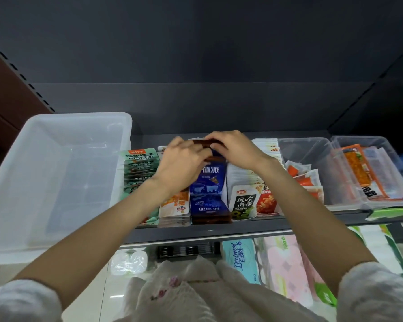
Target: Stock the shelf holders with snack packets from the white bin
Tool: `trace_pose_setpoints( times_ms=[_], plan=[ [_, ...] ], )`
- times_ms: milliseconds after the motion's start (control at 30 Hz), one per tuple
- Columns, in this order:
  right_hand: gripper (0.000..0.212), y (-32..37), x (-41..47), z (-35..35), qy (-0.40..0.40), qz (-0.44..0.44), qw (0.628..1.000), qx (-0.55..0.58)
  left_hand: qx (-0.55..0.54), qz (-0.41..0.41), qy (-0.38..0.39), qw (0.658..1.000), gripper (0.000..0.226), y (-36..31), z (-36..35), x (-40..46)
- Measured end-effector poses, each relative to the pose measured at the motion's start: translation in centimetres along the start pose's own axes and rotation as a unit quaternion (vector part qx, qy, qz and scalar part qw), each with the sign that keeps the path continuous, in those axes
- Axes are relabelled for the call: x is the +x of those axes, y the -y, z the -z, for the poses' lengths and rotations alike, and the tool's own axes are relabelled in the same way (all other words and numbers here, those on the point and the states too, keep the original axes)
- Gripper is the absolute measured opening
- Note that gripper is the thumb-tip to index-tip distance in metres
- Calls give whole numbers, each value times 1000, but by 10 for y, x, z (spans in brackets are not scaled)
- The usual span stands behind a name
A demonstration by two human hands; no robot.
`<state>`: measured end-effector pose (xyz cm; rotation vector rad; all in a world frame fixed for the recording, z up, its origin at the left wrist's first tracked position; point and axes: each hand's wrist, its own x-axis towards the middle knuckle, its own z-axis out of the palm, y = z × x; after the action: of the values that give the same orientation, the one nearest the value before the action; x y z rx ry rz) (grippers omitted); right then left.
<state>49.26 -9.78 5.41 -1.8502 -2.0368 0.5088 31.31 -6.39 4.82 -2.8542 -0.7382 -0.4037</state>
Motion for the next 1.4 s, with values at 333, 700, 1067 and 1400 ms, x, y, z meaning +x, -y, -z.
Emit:
trace_pose_setpoints(
  times_ms=[333, 700, 1067, 1400],
  plan=[
    [24, 26, -49, 5, -114, 49, 989, -76, -44, 47, -65, 996, 41, 4, -20, 10],
    [42, 38, -104, -51, 60, 117, 954, -270, -82, 12, 15, 996, 39, 17, -16, -21],
    [52, 37, -51, -22, -44, 27, 968, -247, -273, 128, -39, 953, 40, 22, -9, -23],
    [69, 20, -46, -7, -25, -50, 972, -227, -56, 94, 131, 985, 73, 7, -15, -18]
  ],
)
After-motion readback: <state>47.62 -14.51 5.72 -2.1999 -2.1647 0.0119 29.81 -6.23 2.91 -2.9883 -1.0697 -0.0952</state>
